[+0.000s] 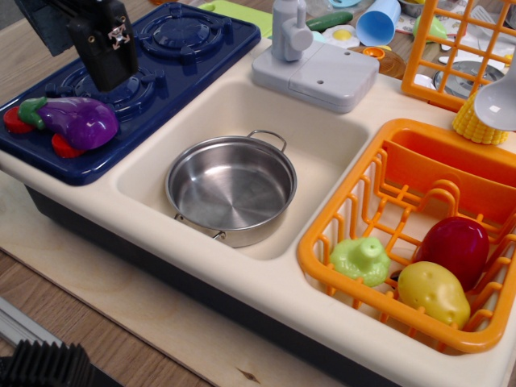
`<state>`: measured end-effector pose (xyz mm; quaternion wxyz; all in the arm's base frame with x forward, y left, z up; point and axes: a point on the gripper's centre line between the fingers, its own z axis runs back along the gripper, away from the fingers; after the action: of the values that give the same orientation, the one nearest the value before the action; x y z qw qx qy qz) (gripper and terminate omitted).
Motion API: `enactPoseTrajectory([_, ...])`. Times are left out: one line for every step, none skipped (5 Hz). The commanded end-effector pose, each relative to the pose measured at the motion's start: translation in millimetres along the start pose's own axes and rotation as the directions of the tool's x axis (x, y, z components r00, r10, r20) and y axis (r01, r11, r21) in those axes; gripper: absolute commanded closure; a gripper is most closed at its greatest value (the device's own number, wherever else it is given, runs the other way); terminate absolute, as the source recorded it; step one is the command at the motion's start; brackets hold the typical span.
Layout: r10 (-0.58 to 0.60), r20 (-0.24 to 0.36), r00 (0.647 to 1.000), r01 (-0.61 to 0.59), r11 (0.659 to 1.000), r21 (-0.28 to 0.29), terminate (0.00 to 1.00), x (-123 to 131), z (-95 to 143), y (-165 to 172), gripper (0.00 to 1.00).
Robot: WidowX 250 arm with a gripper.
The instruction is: Put eggplant into pan
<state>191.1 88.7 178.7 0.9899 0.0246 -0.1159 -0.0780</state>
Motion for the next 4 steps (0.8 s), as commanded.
enactPoseTrajectory([0.000,0.000,1.000,0.000,1.000,0.000,0.00,0.0,0.0,0.0,0.00])
enactPoseTrajectory([0.028,0.017,0.999,-0.029,0.999,0.031,0.00,9.4,1.8,1.0,0.00])
enactPoseTrajectory([-0.141,0.055,0.988,0.140,0.990,0.020,0.00,7.5,6.7,1.1,0.00])
enactPoseTrajectory([-0.364,0.081,0.928,0.369,0.928,-0.058,0.00,0.3,8.9,5.0,0.00])
